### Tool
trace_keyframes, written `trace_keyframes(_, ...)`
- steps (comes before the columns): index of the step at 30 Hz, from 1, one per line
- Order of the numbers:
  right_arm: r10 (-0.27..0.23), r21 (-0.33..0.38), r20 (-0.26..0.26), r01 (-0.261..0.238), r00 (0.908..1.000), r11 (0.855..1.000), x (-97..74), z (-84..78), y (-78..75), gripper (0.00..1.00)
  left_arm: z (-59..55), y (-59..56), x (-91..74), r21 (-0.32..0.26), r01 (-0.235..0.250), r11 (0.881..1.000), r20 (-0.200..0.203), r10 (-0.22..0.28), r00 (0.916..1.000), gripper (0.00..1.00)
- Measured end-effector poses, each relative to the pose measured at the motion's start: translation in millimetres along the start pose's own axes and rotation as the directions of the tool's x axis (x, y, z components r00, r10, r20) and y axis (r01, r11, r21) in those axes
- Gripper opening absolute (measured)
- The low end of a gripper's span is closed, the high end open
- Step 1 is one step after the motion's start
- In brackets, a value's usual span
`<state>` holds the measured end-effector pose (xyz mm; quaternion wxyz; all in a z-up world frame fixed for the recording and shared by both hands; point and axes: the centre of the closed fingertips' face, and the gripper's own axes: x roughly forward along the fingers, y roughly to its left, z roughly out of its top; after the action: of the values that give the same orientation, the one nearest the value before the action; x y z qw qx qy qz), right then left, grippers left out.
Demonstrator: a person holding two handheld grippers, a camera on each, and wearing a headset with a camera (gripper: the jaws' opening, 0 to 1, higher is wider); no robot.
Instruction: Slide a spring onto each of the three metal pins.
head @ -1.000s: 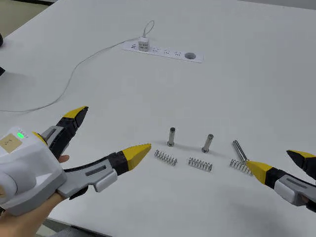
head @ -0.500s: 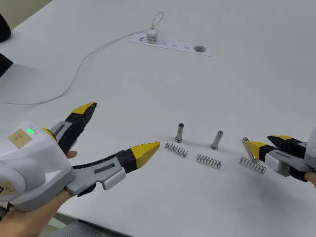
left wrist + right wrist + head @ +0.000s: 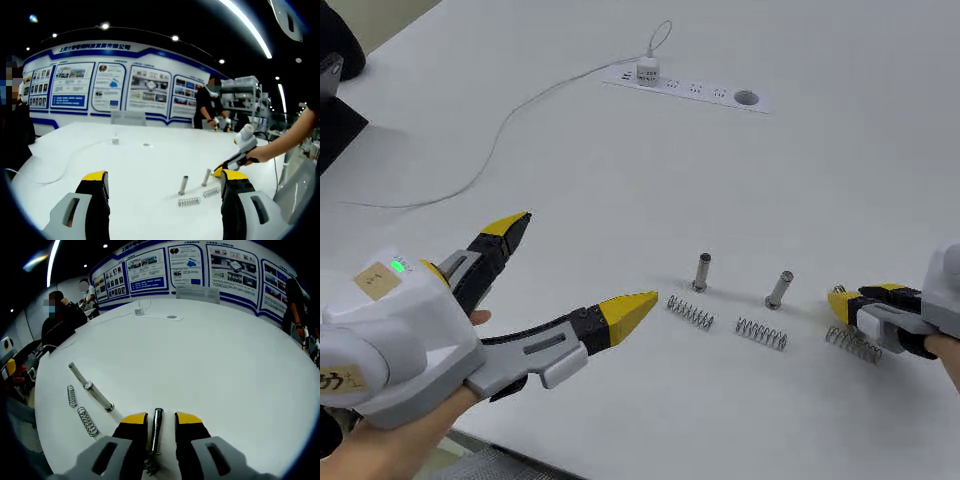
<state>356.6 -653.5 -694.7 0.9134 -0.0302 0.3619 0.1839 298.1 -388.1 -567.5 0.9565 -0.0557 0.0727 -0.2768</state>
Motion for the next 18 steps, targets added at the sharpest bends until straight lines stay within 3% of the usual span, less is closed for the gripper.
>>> trace_keyframes(6, 0.005, -0.022, -0.012, -0.005, 0.9999, 1.000, 0.8, 0.1, 6.5, 0.19, -4.9, -5.0, 1.4, 0.012, 0.021, 1.000, -0.020, -0.020, 0.9996, 0.95)
trace_keyframes(9, -0.025, -0.124, -0.034, 0.020, 0.9991, 0.992, 2.4, -1.9, 2.8, 0.13, -2.1, -6.6, 1.1, 0.030, 0.022, 0.999, -0.011, -0.022, 0.9997, 0.95)
trace_keyframes(18, 0.010, -0.070, -0.045, -0.013, 0.9990, 0.997, 4.0, -1.8, 6.0, 0.09, -2.8, -11.1, 1.5, 0.024, 0.043, 0.999, -0.016, -0.043, 0.9989, 0.95)
